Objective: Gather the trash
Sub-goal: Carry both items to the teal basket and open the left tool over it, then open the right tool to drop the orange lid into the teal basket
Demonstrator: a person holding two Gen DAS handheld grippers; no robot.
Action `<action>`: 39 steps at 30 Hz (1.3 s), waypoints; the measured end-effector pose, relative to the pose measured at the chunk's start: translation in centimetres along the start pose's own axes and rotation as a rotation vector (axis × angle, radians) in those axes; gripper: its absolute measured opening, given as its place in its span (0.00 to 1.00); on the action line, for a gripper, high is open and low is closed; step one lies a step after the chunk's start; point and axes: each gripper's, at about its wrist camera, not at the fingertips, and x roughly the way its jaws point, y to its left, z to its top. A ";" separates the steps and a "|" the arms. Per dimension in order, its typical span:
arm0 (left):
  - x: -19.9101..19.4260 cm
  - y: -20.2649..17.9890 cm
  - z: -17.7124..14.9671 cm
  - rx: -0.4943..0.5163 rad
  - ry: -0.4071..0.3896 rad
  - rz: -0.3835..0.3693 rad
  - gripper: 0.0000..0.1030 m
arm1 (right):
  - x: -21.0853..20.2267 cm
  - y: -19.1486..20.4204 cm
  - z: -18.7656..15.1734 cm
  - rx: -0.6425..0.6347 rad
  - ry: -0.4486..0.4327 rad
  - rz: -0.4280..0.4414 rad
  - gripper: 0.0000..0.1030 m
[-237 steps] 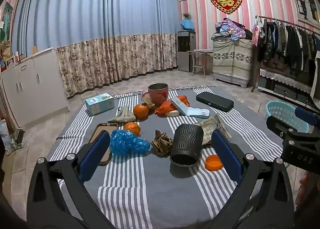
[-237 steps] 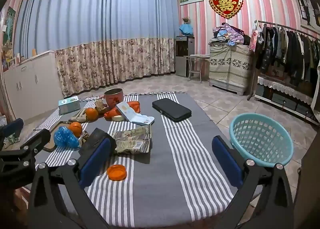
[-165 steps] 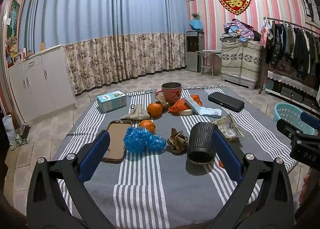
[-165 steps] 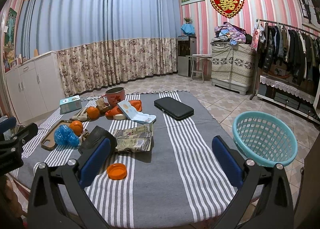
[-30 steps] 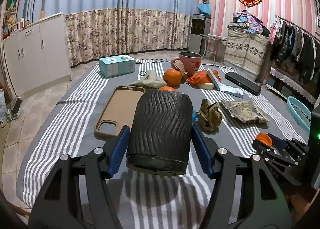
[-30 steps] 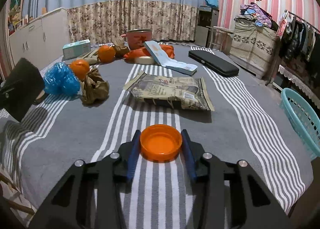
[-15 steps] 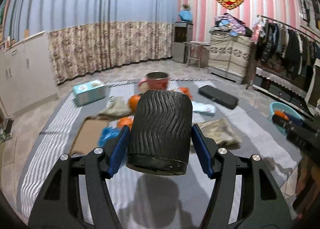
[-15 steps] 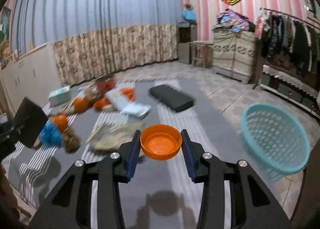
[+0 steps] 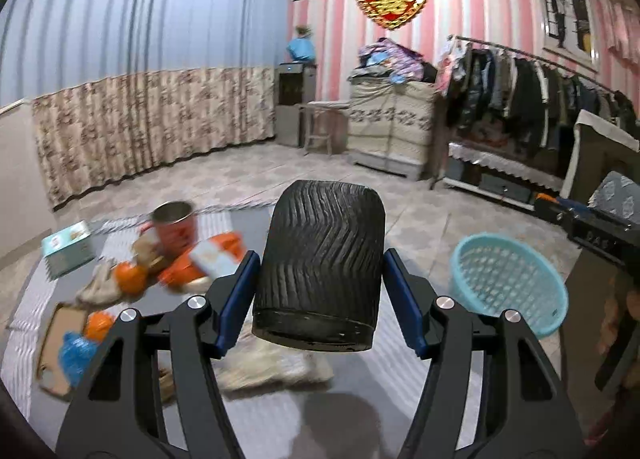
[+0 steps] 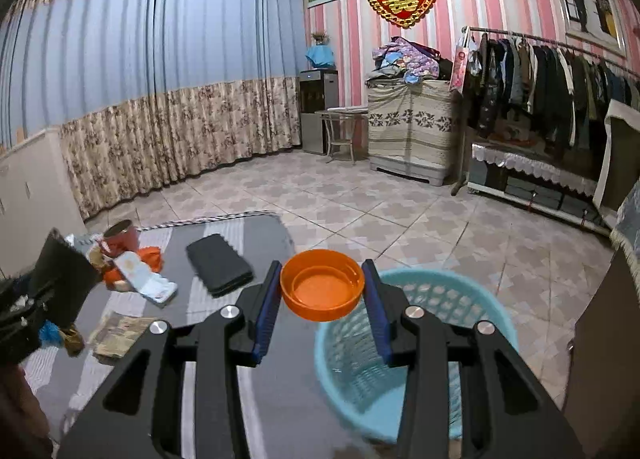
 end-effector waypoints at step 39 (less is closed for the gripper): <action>18.8 -20.4 -1.4 0.130 0.249 -0.283 0.79 | 6.9 -15.6 -6.8 0.312 0.170 -0.200 0.39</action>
